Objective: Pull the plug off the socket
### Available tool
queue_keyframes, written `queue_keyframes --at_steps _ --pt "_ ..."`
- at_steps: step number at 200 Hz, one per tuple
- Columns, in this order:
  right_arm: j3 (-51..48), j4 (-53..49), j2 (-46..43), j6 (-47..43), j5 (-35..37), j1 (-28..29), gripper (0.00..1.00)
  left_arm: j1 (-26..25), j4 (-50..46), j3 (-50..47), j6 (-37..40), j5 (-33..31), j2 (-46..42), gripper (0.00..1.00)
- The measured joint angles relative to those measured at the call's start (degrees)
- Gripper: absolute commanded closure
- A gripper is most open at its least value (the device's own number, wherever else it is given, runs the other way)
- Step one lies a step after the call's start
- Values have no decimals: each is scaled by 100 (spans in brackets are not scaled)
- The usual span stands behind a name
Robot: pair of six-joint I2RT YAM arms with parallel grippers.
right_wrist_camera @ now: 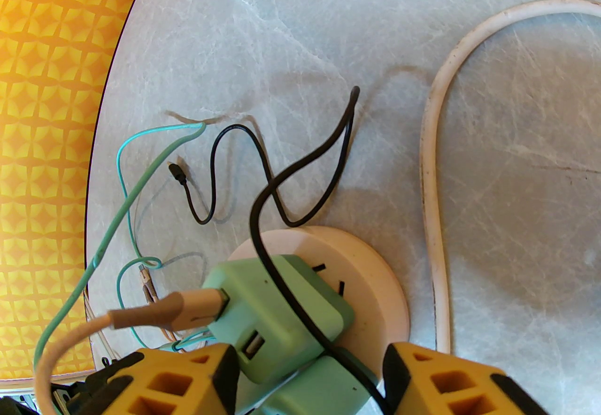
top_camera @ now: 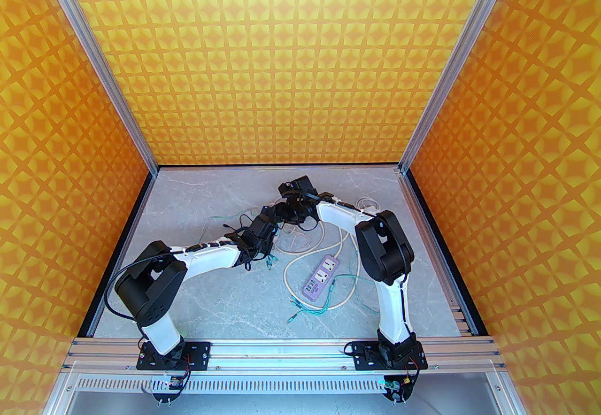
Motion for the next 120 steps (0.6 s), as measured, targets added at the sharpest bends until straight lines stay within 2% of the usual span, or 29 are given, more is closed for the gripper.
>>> queue_keyframes --at_steps 51,120 --pt "125 -13 68 -20 52 98 45 254 450 -494 -326 518 -332 98" --pt "181 -146 70 -107 149 103 45 66 -7 -146 4 157 -166 100"
